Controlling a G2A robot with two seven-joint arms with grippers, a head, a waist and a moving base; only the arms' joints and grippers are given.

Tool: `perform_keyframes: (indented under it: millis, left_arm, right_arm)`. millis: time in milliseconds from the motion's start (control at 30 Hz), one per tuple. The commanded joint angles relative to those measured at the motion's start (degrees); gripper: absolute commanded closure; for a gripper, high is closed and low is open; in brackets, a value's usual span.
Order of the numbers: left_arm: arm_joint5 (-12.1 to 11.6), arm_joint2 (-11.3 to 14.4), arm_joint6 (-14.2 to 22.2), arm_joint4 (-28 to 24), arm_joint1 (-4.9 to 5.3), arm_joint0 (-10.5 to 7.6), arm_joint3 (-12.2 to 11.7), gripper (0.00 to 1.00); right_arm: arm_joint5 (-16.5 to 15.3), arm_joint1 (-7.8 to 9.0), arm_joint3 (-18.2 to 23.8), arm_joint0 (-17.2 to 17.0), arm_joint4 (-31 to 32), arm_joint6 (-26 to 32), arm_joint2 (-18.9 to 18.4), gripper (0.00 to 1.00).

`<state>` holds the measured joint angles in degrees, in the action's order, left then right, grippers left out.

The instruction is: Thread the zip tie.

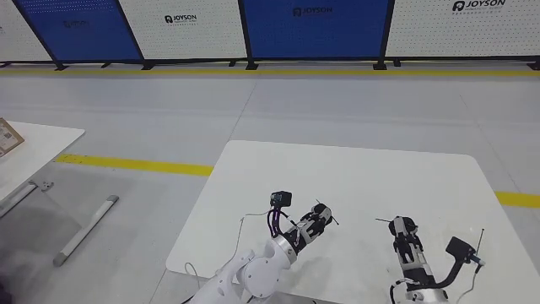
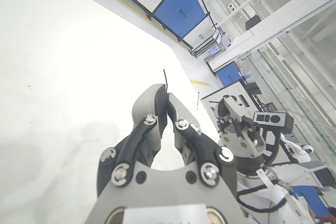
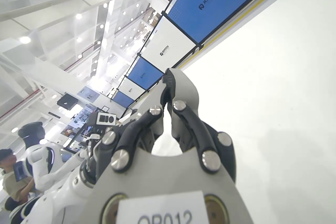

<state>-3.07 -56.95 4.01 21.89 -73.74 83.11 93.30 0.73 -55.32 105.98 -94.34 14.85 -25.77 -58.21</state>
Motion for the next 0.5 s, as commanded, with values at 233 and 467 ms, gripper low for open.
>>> perform_keyframes:
  millis: [233, 467]
  left_arm:
    - [0.0, 0.0, 0.0, 0.0, 0.00, 0.00, 0.0, 1.00]
    - [0.0, 0.0, 0.0, 0.0, 0.00, 0.00, 0.0, 1.00]
  right_arm:
    - [-3.2, -1.11, -1.7, -4.0, 3.8, -3.4, 1.5, 1.00]
    - [-3.1, -2.91, -3.4, -4.5, 9.0, -8.3, 5.6, 1.00]
